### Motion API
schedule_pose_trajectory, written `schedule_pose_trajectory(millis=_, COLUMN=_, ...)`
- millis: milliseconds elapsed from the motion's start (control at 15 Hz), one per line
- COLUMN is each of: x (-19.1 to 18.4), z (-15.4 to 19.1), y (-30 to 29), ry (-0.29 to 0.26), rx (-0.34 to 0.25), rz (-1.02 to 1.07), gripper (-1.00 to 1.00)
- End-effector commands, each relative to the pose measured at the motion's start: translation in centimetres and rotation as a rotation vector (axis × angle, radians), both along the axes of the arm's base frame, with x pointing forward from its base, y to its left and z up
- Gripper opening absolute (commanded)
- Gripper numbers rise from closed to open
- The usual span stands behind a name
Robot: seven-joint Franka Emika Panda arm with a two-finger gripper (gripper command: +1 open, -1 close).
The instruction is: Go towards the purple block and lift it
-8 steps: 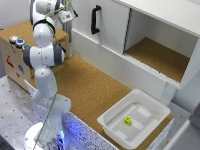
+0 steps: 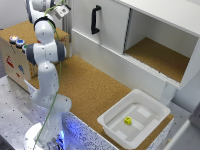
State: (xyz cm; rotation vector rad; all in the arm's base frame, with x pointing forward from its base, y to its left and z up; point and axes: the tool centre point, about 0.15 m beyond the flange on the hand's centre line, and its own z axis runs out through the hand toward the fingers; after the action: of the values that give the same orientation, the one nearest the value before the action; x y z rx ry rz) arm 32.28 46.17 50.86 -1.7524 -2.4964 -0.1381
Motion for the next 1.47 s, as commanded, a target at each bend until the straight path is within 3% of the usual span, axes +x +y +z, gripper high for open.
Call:
schedule_pose_trajectory(millis=0, x=1.4, z=-0.7, y=2.9, ry=0.083, rx=-0.171, rz=0.038, gripper=1.00)
schedule_pose_trajectory(millis=667, x=1.4, z=-3.3, y=3.9, ry=0.148, rx=-0.178, rz=0.044, gripper=1.00)
schedule_pose_trajectory(millis=733, x=1.4, z=-3.3, y=4.0, ry=0.152, rx=-0.174, rz=0.043, gripper=-1.00)
schedule_pose_trajectory(millis=1400, x=1.3, z=-3.1, y=3.2, ry=0.149, rx=-0.175, rz=0.022, gripper=-1.00)
